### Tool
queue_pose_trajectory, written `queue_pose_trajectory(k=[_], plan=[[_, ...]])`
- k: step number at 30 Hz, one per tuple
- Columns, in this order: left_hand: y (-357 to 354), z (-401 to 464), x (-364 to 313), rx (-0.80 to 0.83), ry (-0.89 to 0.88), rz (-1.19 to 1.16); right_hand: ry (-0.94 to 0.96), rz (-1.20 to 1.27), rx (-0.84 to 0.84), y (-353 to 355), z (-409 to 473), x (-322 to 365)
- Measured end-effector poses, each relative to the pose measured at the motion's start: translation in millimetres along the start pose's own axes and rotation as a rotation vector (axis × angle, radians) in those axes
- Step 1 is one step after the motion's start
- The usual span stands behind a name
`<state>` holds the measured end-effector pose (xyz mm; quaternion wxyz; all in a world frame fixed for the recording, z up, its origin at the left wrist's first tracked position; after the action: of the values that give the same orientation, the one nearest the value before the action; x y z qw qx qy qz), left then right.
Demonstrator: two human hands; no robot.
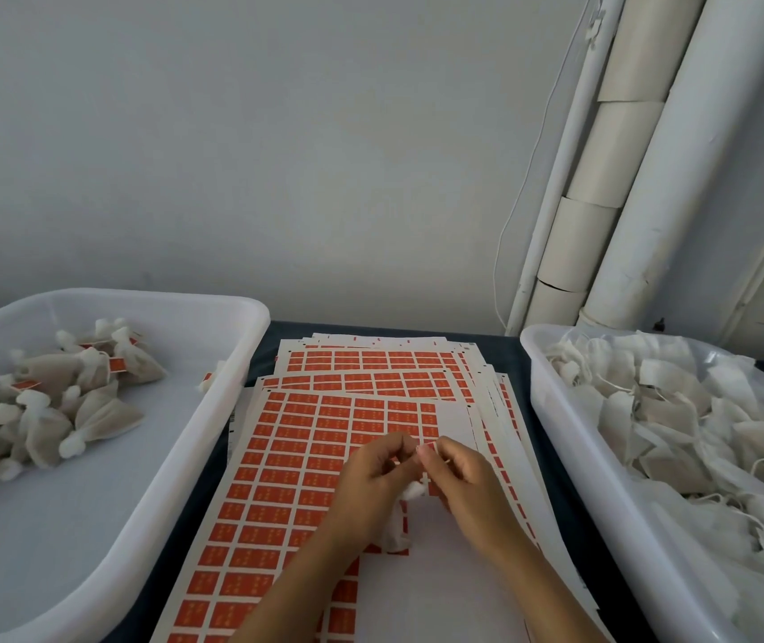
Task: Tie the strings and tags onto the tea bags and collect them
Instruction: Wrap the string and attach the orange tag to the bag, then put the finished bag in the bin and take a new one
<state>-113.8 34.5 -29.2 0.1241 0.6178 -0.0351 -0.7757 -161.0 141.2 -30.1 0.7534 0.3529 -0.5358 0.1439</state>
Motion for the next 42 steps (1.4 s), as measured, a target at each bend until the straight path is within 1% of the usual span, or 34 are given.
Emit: queue_pose_trajectory(k=[2,7,10,12,14,15,17,19,20,22,24,26,29,31,33,35,37,39,42], plan=[[0.5,-0.1,-1.1,0.002,-0.008,0.006,0.017,-0.033,-0.002,1.2,-0.2,-1.0],[-0.5,0.5,-1.1,0.019,0.005,0.028,0.041,-0.079,-0.074,4.3,-1.5,-3.5],[1.2,0.3,-1.5,0.049,0.057,0.043,0.019,-0.062,-0.082,4.0,-1.4,-7.2],[7.7,-1.3,-1.9,0.086,0.138,0.089,0.006,0.039,-0.020,2.0,-2.2,-7.3],[19.1,-3.6,-4.6,0.170,0.203,0.241,0.009,0.138,0.079,0.2,-3.5,-5.7],[25.2,-5.5,-6.4,0.227,0.224,0.321,0.009,0.142,0.150,-0.3,-3.7,-4.1],[35.7,-11.5,-8.2,0.329,0.277,0.433,-0.029,0.040,0.304,-1.6,-3.9,-1.2],[44.2,-19.9,-4.7,0.387,0.352,0.535,-0.128,-0.146,0.404,-2.0,-5.4,-1.8],[47.4,-24.2,-2.8,0.402,0.387,0.604,-0.176,-0.228,0.441,-2.2,-5.9,-3.2],[51.2,-31.5,-0.3,0.412,0.404,0.702,-0.225,-0.332,0.502,-5.0,-5.8,-5.6],[50.5,-35.9,0.1,0.401,0.385,0.748,-0.207,-0.403,0.516,-9.5,-3.9,-4.0],[49.0,-36.9,-1.1,0.340,0.357,0.768,-0.173,-0.446,0.487,-12.8,-0.2,0.8],[57.2,-33.8,-13.4,0.141,0.316,0.692,-0.148,-0.412,0.391,-14.8,12.2,19.7],[72.4,-28.1,-28.8,-0.043,0.277,0.625,-0.129,-0.322,0.284,-15.1,30.6,40.6],[92.7,-24.6,-47.1,-0.278,0.241,0.495,-0.077,-0.177,0.200,-18.9,52.4,67.1],[113.8,-23.8,-62.6,-0.531,0.221,0.357,-0.028,0.005,0.170,-30.1,73.4,93.7],[134.3,-22.0,-72.3,-0.736,0.200,0.293,-0.036,0.197,0.162,-48.4,93.3,113.3],[151.6,-19.1,-75.7,-0.859,0.225,0.260,-0.081,0.316,0.163,-70.5,109.2,125.9],[170.5,-15.2,-69.5,-0.917,0.355,0.288,-0.144,0.455,0.178,-99.5,122.1,132.5]])
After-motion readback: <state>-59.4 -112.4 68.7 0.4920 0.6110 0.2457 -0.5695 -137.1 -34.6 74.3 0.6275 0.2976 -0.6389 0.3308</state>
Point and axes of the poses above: each hand's wrist, its own z-axis towards the middle knuckle, its own y-axis out of the back of the hand, x = y × z, the point moved 4 cm from there along z, towards the middle knuckle, and after that the axes turned 10 degrees about x, right-handed, at the moved point
